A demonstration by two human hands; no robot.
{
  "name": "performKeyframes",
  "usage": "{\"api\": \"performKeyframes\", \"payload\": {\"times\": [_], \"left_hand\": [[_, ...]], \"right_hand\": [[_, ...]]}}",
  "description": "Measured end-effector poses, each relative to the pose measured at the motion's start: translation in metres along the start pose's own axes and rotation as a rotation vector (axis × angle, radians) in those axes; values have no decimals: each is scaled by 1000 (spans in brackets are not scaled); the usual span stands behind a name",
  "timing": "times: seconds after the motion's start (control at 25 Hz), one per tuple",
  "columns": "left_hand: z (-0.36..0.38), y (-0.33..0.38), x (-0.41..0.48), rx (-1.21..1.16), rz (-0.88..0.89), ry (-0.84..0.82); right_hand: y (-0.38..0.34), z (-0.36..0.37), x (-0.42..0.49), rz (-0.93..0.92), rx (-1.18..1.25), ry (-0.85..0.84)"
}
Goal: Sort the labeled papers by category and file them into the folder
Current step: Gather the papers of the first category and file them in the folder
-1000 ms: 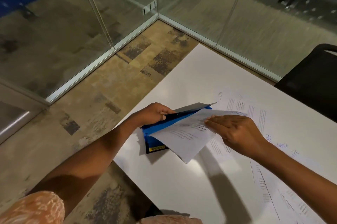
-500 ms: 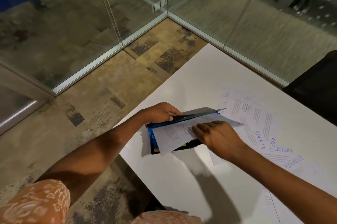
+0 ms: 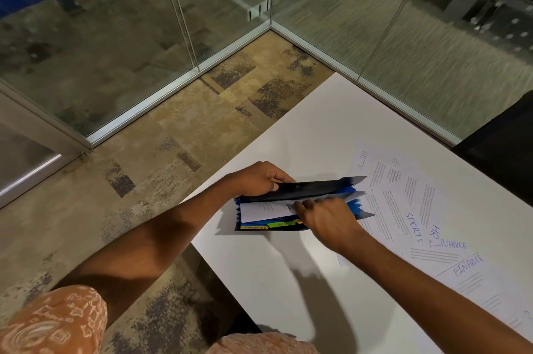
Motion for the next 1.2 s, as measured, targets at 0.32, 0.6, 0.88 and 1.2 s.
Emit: {"api": "performKeyframes", "payload": {"times": [0.32,0.6,0.88,1.2], "left_hand": [[12,13,-8,144,159,168],[21,9,-12,130,166,149],[19,9,-15,154,177,161],[18,8,-15,206,199,189]], "right_hand": [[-8,27,-8,14,11,-136],[-8,29,-11,9,-21,-114],[-1,34,-15,97,12,-98],[4,28,-15,112,159,81]]}}
Point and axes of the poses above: each hand's wrist, its own x-axis towards the middle knuckle, its own z-axis out of the palm, y = z × x, the point moved 8 cm from there along x, towards the middle knuckle, and after that the axes turned 1 degree about z, right-handed, at the moved point
